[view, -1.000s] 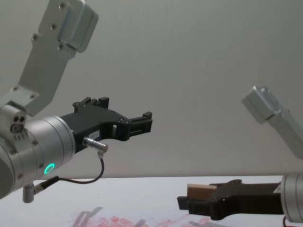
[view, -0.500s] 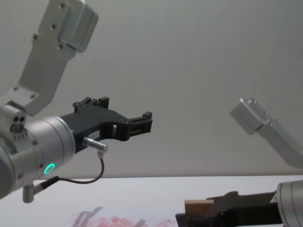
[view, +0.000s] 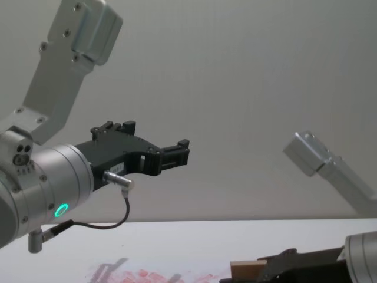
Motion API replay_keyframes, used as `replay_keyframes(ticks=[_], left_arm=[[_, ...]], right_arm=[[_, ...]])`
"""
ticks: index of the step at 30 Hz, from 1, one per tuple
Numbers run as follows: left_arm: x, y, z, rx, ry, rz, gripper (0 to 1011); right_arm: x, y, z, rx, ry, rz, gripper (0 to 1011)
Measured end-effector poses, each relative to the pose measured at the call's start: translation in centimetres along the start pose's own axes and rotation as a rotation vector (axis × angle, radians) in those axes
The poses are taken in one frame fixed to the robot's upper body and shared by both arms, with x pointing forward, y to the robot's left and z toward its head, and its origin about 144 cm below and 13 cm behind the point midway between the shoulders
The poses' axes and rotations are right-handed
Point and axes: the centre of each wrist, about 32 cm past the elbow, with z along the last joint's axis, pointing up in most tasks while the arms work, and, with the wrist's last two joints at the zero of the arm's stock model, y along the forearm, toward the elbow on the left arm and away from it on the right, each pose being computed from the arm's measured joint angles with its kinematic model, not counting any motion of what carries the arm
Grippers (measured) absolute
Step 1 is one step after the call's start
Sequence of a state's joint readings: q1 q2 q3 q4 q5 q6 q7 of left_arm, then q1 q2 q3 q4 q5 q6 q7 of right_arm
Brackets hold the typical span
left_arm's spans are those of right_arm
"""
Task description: Use the one hand to pick up the stamp and affix it onto the A4 paper.
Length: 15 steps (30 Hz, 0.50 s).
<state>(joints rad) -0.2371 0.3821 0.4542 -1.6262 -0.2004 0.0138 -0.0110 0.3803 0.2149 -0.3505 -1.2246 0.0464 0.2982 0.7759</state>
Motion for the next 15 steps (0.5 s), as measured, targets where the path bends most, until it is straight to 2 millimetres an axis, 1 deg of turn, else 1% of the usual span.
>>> replay_keyframes(ticks=[15], left_arm=[[0.0,0.0,0.0,0.0,0.0,0.0,1001]], right_arm=[[0.55,0.82,-0.27,0.0,0.015,0.016,450]])
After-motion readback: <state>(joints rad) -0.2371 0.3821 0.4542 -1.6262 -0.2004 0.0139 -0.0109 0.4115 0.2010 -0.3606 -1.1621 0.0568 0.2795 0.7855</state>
